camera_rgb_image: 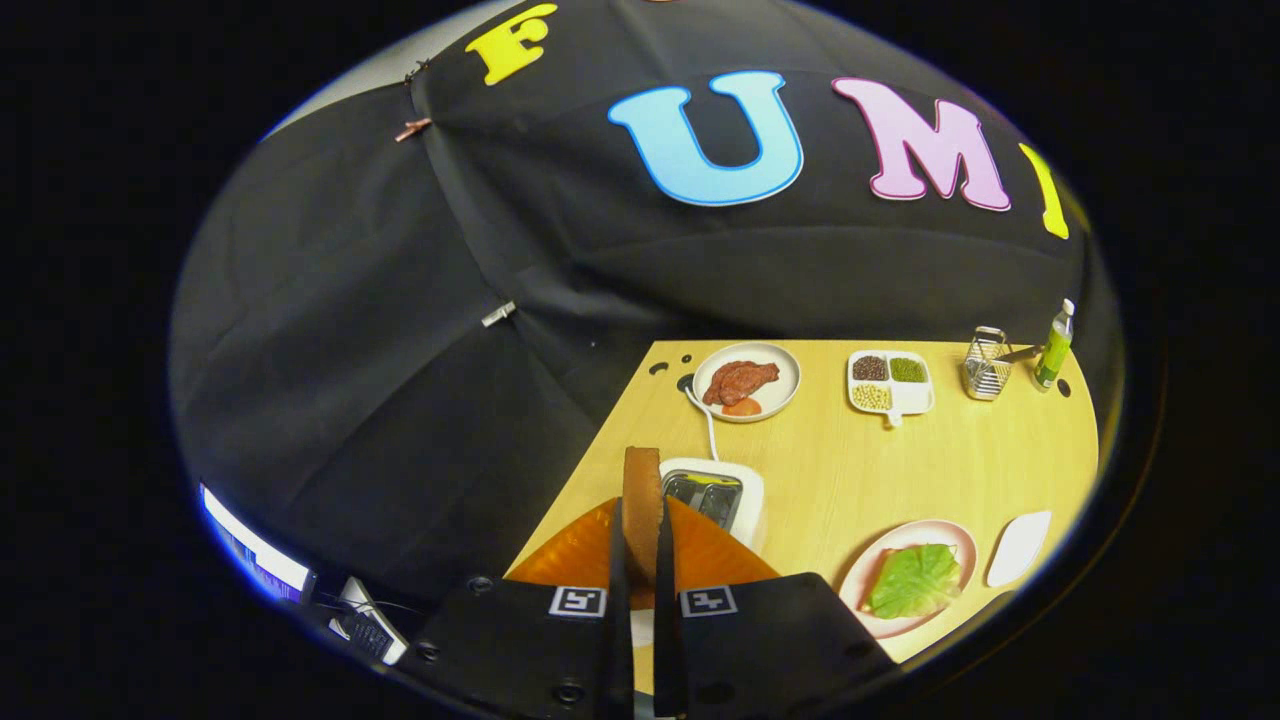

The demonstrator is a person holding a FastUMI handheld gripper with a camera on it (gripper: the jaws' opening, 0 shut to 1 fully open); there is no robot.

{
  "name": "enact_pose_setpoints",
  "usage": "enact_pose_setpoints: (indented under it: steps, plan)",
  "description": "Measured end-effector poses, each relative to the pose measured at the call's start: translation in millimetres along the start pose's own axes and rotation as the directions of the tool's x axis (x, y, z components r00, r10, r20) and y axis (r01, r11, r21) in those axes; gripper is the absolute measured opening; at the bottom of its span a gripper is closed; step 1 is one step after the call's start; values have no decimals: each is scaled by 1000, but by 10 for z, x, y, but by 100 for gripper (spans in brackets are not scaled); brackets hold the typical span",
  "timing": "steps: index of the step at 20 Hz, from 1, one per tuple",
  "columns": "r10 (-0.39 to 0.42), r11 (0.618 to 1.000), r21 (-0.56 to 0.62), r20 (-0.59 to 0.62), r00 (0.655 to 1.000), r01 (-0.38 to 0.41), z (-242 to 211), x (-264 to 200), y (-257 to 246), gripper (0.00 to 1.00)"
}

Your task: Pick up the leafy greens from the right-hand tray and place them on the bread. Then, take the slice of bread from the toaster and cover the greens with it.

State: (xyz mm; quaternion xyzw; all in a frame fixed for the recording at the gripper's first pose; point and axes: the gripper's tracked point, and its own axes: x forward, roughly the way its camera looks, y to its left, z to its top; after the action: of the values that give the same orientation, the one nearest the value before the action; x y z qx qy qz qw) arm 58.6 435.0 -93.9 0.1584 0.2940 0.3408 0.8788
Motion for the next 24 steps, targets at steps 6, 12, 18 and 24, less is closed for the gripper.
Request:
enact_pose_setpoints:
  steps: [6, 12, 18, 24]
  plan:
    - [-58, 998, 14, 71, 996, 57, 135, -678, -844, 12]
    - [-173, 983, 72, 46, 984, 170, -261, -950, -1895, 12]
    - [-216, 964, 150, -32, 976, 218, -896, -671, -2553, 12]
    - [-175, 957, 223, -57, 983, 183, -1183, -217, -2571, 12]
